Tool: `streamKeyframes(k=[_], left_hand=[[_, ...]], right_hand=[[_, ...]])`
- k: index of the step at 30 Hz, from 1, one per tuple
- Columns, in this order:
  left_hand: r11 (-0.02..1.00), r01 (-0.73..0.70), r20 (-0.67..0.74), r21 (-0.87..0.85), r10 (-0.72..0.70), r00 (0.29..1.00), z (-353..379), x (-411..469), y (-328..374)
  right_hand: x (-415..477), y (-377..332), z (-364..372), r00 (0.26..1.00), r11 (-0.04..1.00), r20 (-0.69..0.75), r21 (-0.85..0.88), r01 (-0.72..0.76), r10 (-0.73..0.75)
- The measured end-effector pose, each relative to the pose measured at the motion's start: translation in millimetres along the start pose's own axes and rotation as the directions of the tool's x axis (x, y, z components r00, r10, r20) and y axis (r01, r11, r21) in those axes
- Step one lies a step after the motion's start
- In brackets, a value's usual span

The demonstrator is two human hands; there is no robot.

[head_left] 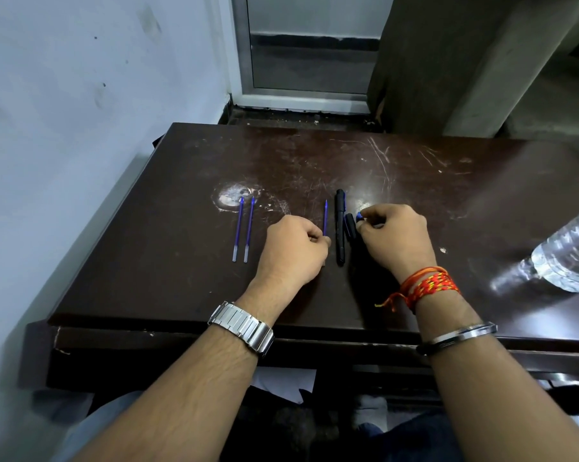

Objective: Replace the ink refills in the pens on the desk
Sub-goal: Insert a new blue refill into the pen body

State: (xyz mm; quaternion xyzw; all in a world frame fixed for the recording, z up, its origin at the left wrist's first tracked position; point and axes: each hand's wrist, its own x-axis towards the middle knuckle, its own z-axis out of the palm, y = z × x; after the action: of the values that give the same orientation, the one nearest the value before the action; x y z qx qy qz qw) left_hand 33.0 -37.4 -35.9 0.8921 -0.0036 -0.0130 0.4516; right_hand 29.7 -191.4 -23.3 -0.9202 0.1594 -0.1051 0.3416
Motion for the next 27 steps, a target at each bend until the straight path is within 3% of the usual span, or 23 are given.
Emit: streamKeyframes(k=[18, 23, 27], left_hand=[[0.998, 0.066, 0.022, -0.019, -0.065, 0.998, -12, -7, 5], [0.993, 0.093, -0.178, 0.073, -0.078, 0.981, -37, -4, 2], [0.967, 0.196, -0.285, 0.161, -0.145, 0.948, -65, 2, -12]], right_hand=[[2, 2, 1, 0.998, 0.998, -0.05, 0.054, -0.028, 0.031], [2, 2, 1, 0.996, 0.998, -0.086, 0.059, -0.026, 0.031], [1, 1, 1, 0.993, 0.997, -0.109, 0.067, -0.032, 0.039]])
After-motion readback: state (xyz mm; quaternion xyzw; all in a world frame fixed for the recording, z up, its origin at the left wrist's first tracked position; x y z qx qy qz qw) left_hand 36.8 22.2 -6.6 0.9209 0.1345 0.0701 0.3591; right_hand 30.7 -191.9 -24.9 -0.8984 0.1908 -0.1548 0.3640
